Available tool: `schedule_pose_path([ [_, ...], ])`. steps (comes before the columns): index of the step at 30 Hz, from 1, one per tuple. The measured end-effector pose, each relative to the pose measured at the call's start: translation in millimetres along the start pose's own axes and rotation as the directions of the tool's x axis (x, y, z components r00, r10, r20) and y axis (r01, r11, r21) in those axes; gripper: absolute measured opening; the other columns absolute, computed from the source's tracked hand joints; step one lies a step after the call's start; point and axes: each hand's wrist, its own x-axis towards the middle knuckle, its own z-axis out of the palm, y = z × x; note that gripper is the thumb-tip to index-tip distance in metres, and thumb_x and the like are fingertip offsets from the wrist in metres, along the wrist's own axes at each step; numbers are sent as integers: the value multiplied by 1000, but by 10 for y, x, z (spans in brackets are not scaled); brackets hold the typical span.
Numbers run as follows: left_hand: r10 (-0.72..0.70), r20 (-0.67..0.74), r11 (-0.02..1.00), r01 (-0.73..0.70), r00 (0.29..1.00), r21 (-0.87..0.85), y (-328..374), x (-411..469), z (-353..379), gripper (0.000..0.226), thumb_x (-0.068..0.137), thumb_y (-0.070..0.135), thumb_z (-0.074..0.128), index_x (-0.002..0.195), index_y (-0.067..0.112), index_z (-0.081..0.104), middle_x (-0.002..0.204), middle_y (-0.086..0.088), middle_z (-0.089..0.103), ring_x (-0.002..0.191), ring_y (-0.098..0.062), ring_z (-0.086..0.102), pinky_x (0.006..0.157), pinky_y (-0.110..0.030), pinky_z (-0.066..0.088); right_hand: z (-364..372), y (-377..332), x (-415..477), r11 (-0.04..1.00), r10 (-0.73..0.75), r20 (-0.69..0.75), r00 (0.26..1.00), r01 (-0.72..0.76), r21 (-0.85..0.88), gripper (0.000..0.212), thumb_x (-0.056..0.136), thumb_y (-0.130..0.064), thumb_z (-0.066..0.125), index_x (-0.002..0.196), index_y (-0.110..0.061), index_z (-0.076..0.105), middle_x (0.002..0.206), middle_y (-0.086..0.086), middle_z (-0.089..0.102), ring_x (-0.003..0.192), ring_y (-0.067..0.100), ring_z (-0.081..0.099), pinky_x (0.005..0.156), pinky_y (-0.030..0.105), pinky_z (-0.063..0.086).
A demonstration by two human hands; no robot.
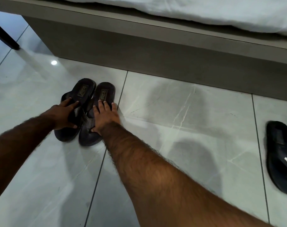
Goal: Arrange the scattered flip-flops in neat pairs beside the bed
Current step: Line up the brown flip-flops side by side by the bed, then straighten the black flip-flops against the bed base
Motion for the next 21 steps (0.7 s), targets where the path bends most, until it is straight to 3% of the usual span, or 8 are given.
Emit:
schedule_pose_path([
  [4,5,-5,1000,-5,1000,6,12,-8,-79,121,65,35,91,158,23,15,167,-8,4,140,-38,40,112,-43,39,36,84,-20,996,-47,-90,995,54,75,108,86,-67,61,164,-19,5,172,10,1,159,28,-2,127,50,0],
  [7,-11,-73,996,4,997,-84,51,-11,-250,129,55,40,94,157,28,17,167,-6,10,140,-40,40,113,-47,39,35,367,-118,977,-115,-181,977,144,155,105,86,-64,60,165,-22,4,172,10,2,159,27,-4,127,48,1],
  [9,33,-106,994,-44,994,-100,186,8,-390,138,44,57,92,156,29,16,165,-7,16,143,-39,35,116,-50,35,2,619,-223,966,-94,-201,975,139,217,104,86,-63,59,165,-23,5,172,9,1,159,26,-5,128,47,2],
  [12,159,-113,987,-159,981,6,576,85,-537,146,33,87,74,153,25,18,162,-8,22,145,-37,29,117,-53,32,-104,1023,-408,962,-45,-223,974,103,253,101,89,-64,55,165,-19,6,173,8,1,159,24,-5,128,44,2],
  [15,282,-125,959,-274,951,80,1126,183,-647,146,40,95,61,157,22,12,166,-9,13,150,-34,19,121,-50,23,-243,1480,-663,970,14,-258,966,49,237,97,92,-67,49,164,-15,9,173,8,3,159,23,-2,128,43,4],
  [21,455,-80,889,-447,887,97,2361,205,-676,127,64,76,70,158,17,8,167,-4,5,153,-27,8,125,-42,15,-201,2614,-1511,937,286,-273,918,-209,279,95,95,-70,40,164,-12,9,173,8,3,159,22,-1,128,38,3],
])
